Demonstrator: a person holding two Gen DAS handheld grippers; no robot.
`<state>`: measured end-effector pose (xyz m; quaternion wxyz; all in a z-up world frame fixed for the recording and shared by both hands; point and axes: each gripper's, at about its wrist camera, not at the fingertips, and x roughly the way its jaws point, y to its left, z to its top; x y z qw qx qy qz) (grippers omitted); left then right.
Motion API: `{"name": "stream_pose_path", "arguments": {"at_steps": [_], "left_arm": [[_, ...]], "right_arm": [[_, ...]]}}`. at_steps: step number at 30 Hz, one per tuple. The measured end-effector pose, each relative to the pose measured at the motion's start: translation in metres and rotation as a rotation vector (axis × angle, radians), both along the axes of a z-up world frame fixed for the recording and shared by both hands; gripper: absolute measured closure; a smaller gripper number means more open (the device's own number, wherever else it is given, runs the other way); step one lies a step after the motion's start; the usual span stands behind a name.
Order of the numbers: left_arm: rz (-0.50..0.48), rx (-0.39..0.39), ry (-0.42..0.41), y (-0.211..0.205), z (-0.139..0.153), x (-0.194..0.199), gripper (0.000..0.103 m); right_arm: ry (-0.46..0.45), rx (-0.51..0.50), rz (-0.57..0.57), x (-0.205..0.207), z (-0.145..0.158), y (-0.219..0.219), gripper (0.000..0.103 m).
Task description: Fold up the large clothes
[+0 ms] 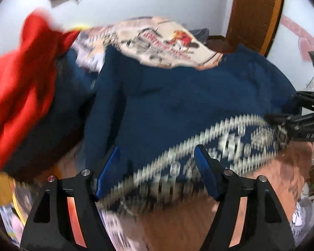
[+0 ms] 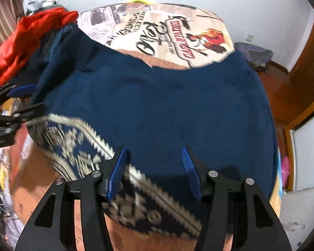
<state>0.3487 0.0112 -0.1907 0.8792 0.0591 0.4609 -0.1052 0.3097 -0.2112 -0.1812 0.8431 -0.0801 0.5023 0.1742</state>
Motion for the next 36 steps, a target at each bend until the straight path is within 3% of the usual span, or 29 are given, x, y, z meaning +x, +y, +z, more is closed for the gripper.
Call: {"name": "stream_pose_path", "arguments": {"at_steps": [3,9,17,21,24,27,32,36], "left_arm": [[0.076,-0.072,0.049,0.025,-0.01,-0.017,0.031],[0.289,-0.294,0.154,0.074,-0.025,-0.044,0.031],[0.323,-0.575,0.19,0.075,-0.042,-0.055,0.031],[0.353,-0.623,0.169,0.071,-0.054,-0.048,0.031],[0.385,-0.697,0.208,0.073,-0.073,-0.037,0.031],[0.417,-0.759,0.176,0.08,-0.082,-0.033,0.031],[0.49,-0.847,0.161,0.095,-0.093,-0.016,0.031],[0.463,-0.838,0.147,0.091,-0.094,0.005,0.03]], "right_arm": [[-0.007,-0.006,-0.007,-0.017,0.005,-0.014,0.04],[-0.009,-0.052,-0.046,-0.04,0.016,-0.031,0.04],[-0.068,-0.012,-0.089,-0.054,0.04,-0.036,0.04],[-0.129,-0.001,-0.061,-0.059,0.047,-0.027,0.04],[-0.152,-0.021,-0.033,-0.059,0.049,-0.016,0.04],[-0.166,-0.024,-0.01,-0.056,0.048,-0.009,0.04],[-0.132,0.017,-0.011,-0.042,0.037,-0.002,0.04],[-0.084,0.067,-0.033,-0.028,0.024,0.003,0.04]]}}
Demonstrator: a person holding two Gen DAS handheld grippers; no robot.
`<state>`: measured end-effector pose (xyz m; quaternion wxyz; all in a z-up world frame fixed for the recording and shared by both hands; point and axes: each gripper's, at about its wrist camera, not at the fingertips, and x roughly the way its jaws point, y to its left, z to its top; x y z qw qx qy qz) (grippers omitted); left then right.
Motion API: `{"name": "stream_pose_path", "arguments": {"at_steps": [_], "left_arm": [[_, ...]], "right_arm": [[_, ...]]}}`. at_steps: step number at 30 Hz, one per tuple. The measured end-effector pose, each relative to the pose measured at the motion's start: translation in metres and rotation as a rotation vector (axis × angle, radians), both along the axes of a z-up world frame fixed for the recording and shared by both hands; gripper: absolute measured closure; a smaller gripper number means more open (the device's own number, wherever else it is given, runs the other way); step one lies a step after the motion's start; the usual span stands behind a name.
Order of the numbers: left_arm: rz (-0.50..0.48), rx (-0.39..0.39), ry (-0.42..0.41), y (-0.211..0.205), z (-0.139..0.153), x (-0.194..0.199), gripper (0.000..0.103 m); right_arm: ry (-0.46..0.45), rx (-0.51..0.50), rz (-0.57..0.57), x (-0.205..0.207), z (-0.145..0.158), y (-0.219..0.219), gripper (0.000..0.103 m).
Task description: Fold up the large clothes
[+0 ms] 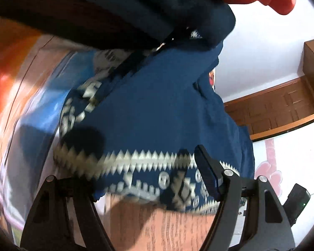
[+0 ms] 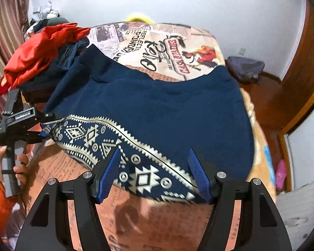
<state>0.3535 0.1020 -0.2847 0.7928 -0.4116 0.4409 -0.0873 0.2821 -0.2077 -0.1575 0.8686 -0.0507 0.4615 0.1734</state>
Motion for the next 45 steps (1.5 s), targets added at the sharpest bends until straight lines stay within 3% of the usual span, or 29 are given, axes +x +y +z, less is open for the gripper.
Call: {"name": "stream_pose_path", "arguments": {"at_steps": [6,8,9,10,12,15,21,28,33,39,42,45], "left_arm": [[0.103,-0.079,-0.02,0.0,-0.008,0.013,0.033],[0.147,-0.064,-0.001,0.001,-0.009,0.013,0.057],[0.159,-0.054,0.013,0.0,-0.01,0.013,0.074],[0.162,-0.072,0.017,-0.001,-0.012,0.012,0.077],[0.165,-0.08,0.021,-0.004,-0.01,0.007,0.081],[0.094,-0.061,-0.007,-0.014,0.007,-0.008,0.085],[0.004,-0.035,-0.052,-0.024,0.037,-0.068,0.086],[0.05,0.103,-0.114,-0.018,0.071,-0.145,0.086],[0.176,0.25,-0.191,-0.007,0.112,-0.186,0.086],[0.234,0.443,-0.27,0.012,0.151,-0.207,0.086],[0.208,0.495,-0.298,0.0,0.159,-0.192,0.086],[0.157,0.545,-0.345,-0.032,0.171,-0.172,0.086]], "right_arm": [[0.063,0.055,-0.016,0.017,-0.014,0.009,0.04],[0.07,0.062,-0.02,0.019,-0.014,0.011,0.04],[0.072,0.064,-0.023,0.019,-0.013,0.012,0.04],[0.075,0.067,-0.025,0.018,-0.012,0.012,0.04],[0.08,0.084,-0.027,0.016,-0.008,0.011,0.04],[0.07,0.106,-0.039,0.011,0.002,0.007,0.04],[0.038,0.065,-0.032,-0.003,0.02,0.015,0.04],[0.063,0.028,0.117,-0.022,0.021,0.073,0.04],[0.13,0.043,0.25,-0.035,0.005,0.124,0.04],[0.314,0.112,0.381,-0.052,-0.049,0.175,0.039],[0.303,0.128,0.401,-0.052,-0.044,0.176,0.039],[0.291,0.198,0.364,-0.041,-0.028,0.151,0.039]]}}
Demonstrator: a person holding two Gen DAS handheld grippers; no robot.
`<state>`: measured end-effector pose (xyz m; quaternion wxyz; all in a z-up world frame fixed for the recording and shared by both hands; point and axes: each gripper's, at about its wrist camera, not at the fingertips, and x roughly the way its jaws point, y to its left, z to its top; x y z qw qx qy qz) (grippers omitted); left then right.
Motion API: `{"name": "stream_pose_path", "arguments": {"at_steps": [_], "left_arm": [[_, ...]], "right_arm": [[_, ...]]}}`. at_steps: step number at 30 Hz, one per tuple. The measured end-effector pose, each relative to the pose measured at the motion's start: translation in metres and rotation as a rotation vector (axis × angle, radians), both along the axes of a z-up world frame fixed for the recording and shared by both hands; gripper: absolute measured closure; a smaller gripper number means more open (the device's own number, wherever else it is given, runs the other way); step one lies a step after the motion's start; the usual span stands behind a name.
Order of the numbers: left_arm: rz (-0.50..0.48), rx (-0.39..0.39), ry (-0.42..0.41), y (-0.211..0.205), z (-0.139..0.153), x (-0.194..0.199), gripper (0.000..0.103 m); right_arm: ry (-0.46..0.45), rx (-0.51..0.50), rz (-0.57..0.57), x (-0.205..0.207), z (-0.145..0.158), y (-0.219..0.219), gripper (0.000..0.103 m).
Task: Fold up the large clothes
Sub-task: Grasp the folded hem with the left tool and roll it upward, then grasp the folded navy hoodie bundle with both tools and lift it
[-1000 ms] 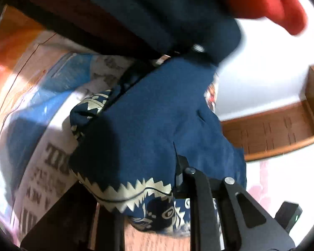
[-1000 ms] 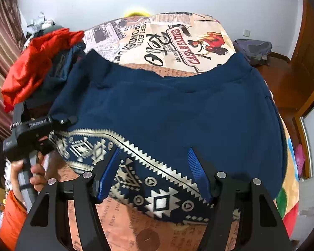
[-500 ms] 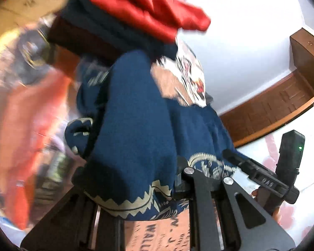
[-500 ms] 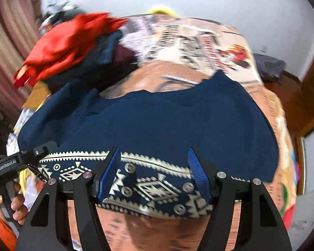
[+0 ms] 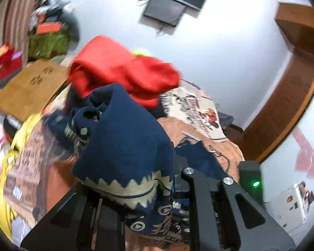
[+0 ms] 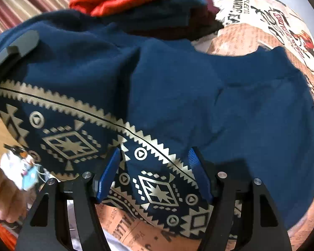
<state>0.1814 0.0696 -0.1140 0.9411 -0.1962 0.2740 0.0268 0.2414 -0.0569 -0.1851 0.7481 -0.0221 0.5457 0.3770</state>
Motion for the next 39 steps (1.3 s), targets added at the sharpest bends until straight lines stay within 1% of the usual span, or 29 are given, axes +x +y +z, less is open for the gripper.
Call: {"name": "stream_pose_path", "arguments": {"at_steps": [4,6,8,9,10,12,15,16,17,18,20,22,23,24,25,27,29,30,31,33,35,36,37,39], "left_arm": [[-0.117,0.096,-0.042,-0.052,0.013,0.021,0.086],[-0.209,0.149,-0.049,-0.088,0.012,0.037,0.086],[-0.304,0.185,-0.028,-0.123,0.003,0.051,0.085],[-0.351,0.199,0.0,-0.139,-0.005,0.058,0.085],[-0.396,0.21,0.042,-0.154,-0.017,0.067,0.085],[-0.463,0.211,0.158,-0.178,-0.05,0.083,0.084],[-0.52,0.202,0.339,-0.191,-0.1,0.098,0.081],[-0.532,0.211,0.363,-0.191,-0.114,0.098,0.078],[-0.541,0.223,0.346,-0.191,-0.117,0.095,0.078],[-0.549,0.251,0.33,-0.192,-0.115,0.089,0.076],[-0.56,0.305,0.328,-0.194,-0.105,0.079,0.069],[-0.587,0.33,0.32,-0.193,-0.096,0.069,0.05],[-0.604,0.324,0.307,-0.188,-0.092,0.063,0.046],[-0.608,0.323,0.294,-0.184,-0.088,0.055,0.039],[-0.588,0.339,0.28,-0.179,-0.084,0.047,0.026],[-0.539,0.368,0.25,-0.169,-0.078,0.042,0.015],[-0.516,0.373,0.232,-0.153,-0.075,0.031,0.013],[-0.495,0.384,0.239,-0.144,-0.077,0.029,0.008],[-0.477,0.391,0.244,-0.138,-0.078,0.026,0.006],[-0.454,0.385,0.281,-0.123,-0.089,0.027,0.005],[-0.445,0.352,0.338,-0.108,-0.104,0.033,0.005],[-0.445,0.335,0.356,-0.102,-0.11,0.033,0.005],[-0.443,0.318,0.366,-0.095,-0.117,0.036,0.005],[-0.405,0.27,0.374,-0.08,-0.125,0.041,0.004]], "right_arm": [[-0.1,0.019,-0.162,0.014,0.033,-0.068,0.039],[-0.161,0.005,-0.255,0.017,0.048,-0.108,0.039],[-0.206,-0.009,-0.347,0.018,0.059,-0.147,0.039],[-0.217,-0.014,-0.399,0.018,0.063,-0.17,0.039],[-0.219,-0.015,-0.431,0.018,0.066,-0.182,0.039],[-0.216,-0.008,-0.487,0.016,0.069,-0.206,0.039],[-0.21,-0.012,-0.531,0.011,0.069,-0.231,0.039],[-0.21,-0.013,-0.532,0.006,0.068,-0.23,0.039],[-0.211,-0.017,-0.525,0.004,0.068,-0.231,0.039],[-0.213,-0.021,-0.515,0.001,0.068,-0.228,0.039],[-0.224,-0.021,-0.486,-0.007,0.072,-0.227,0.039],[-0.233,-0.01,-0.46,-0.005,0.077,-0.221,0.039],[-0.238,-0.002,-0.45,-0.004,0.079,-0.214,0.039],[-0.245,0.008,-0.44,-0.004,0.081,-0.208,0.039],[-0.251,0.023,-0.43,-0.002,0.084,-0.202,0.039],[-0.256,0.056,-0.405,-0.002,0.089,-0.189,0.039],[-0.259,0.066,-0.384,-0.001,0.088,-0.177,0.039],[-0.258,0.068,-0.369,0.001,0.087,-0.169,0.039],[-0.253,0.066,-0.359,0.002,0.084,-0.161,0.039],[-0.233,0.049,-0.334,0.006,0.074,-0.147,0.039],[-0.217,0.025,-0.32,0.006,0.063,-0.136,0.039],[-0.205,0.002,-0.313,0.007,0.053,-0.131,0.039],[-0.198,-0.016,-0.313,0.006,0.048,-0.128,0.039],[-0.186,-0.07,-0.32,0.006,0.032,-0.128,0.039]]}}
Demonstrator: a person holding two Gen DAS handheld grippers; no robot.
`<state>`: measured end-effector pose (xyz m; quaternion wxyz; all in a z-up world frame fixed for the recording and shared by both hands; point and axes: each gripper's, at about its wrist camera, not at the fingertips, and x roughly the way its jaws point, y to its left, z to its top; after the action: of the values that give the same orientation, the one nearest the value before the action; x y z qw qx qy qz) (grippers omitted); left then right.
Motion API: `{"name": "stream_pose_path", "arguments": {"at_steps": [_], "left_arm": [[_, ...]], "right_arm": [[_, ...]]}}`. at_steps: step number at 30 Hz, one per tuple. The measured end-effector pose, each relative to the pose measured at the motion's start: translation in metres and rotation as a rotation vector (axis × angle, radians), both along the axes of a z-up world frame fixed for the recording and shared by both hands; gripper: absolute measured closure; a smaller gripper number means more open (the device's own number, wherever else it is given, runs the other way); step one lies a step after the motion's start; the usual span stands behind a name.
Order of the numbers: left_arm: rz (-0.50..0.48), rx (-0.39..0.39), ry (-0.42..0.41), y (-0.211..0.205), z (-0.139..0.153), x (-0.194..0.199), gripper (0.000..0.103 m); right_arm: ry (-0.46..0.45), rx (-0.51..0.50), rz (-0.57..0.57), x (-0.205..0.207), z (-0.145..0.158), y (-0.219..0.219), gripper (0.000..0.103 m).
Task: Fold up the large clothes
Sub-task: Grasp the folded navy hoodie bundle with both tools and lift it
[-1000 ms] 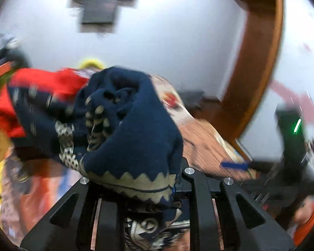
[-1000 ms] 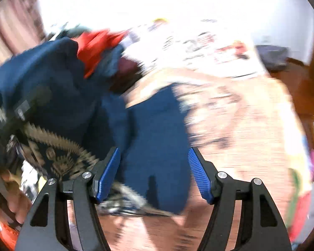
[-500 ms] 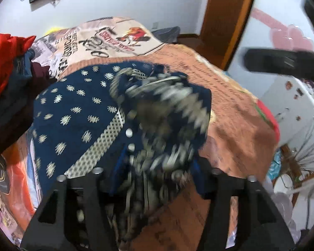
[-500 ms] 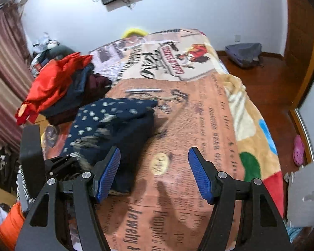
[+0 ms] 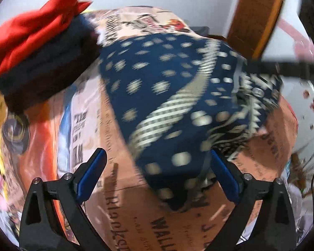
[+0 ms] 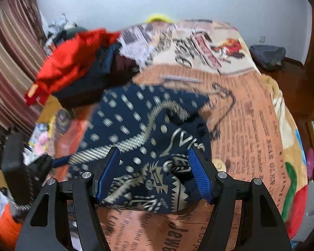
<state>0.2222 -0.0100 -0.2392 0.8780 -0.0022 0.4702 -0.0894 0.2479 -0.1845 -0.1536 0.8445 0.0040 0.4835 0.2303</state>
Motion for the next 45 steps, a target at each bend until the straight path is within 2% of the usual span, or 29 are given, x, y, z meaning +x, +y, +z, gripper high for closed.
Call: {"name": "stream_pose_path", "arguments": {"at_steps": [3,7,10,13,19,23,26,29,31,35,38,40,42,44,45], "left_arm": [[0.058,-0.062,0.001,0.019,-0.002,-0.002,0.004],[0.12,-0.027,-0.02,0.038,-0.004,-0.009,0.004],[0.125,-0.118,0.037,0.056,-0.011,-0.012,0.004],[0.118,-0.116,0.063,0.058,-0.01,-0.014,0.004],[0.092,-0.05,-0.026,0.056,0.028,-0.023,0.004],[0.118,-0.054,-0.103,0.064,0.057,-0.011,0.004],[0.117,-0.084,-0.114,0.068,0.066,0.007,0.004],[0.086,-0.179,-0.066,0.068,0.061,0.027,0.004],[0.052,-0.25,0.002,0.065,0.047,0.044,0.004],[0.035,-0.302,0.145,0.058,0.011,0.074,0.004],[0.044,-0.457,0.253,0.066,-0.016,0.093,0.004],[0.062,-0.516,0.306,0.068,-0.031,0.104,0.0],[0.047,-0.558,0.328,0.066,-0.041,0.113,0.0],[0.041,-0.566,0.314,0.065,-0.04,0.117,0.003],[0.031,-0.565,0.301,0.065,-0.038,0.117,0.012]], "right_arm": [[0.025,-0.04,-0.01,-0.003,-0.014,-0.01,0.039],[0.091,-0.017,-0.045,-0.011,-0.031,-0.039,0.039],[0.095,0.028,-0.044,-0.02,-0.031,-0.052,0.039],[0.103,0.003,-0.051,-0.023,-0.026,-0.051,0.039],[0.077,0.044,-0.059,-0.014,-0.007,-0.046,0.039],[0.065,0.096,-0.053,-0.004,0.003,-0.037,0.039],[0.1,0.141,-0.037,0.007,-0.003,-0.027,0.039],[0.152,0.156,-0.037,0.015,-0.018,-0.019,0.039],[0.209,0.163,-0.056,0.023,-0.033,-0.018,0.039],[0.262,0.247,-0.06,0.029,-0.046,-0.024,0.039],[0.302,0.296,-0.049,0.035,-0.051,-0.027,0.039],[0.315,0.308,-0.033,0.039,-0.052,-0.025,0.039],[0.318,0.304,-0.015,0.043,-0.054,-0.021,0.039],[0.319,0.292,-0.004,0.046,-0.054,-0.016,0.038],[0.319,0.285,-0.002,0.048,-0.054,-0.013,0.038]]}}
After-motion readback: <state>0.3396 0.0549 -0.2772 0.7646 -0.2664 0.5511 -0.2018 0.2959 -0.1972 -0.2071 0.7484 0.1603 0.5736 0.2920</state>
